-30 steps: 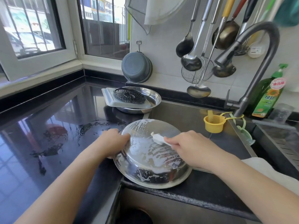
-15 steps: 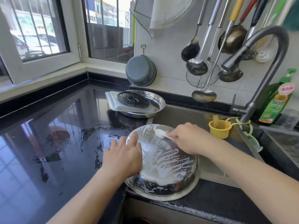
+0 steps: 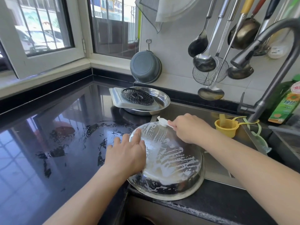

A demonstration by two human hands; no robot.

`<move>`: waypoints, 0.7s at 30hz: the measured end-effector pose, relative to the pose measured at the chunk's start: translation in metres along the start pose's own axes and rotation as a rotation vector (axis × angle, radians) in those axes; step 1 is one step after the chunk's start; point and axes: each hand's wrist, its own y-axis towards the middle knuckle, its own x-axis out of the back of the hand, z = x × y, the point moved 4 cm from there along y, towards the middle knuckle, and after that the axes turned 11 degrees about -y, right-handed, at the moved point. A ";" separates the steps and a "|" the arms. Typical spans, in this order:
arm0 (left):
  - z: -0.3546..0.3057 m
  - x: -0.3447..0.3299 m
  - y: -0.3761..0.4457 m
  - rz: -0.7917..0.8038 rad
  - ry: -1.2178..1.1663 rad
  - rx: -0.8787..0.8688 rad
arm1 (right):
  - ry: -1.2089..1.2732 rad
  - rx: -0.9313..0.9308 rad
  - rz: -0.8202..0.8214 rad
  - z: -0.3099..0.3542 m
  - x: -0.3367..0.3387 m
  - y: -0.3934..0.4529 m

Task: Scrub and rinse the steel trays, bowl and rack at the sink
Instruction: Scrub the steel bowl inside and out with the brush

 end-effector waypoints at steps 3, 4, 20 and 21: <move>0.000 -0.001 0.000 0.012 0.017 0.001 | 0.067 0.132 0.038 0.017 0.003 -0.020; 0.000 -0.001 0.000 0.019 0.018 0.004 | 0.090 0.163 0.055 0.021 0.004 -0.029; -0.001 0.000 0.000 0.051 0.020 0.019 | 0.014 -0.053 0.066 -0.012 0.008 0.010; -0.002 0.001 0.000 0.046 0.022 0.019 | 0.030 -0.084 0.060 -0.013 0.007 0.013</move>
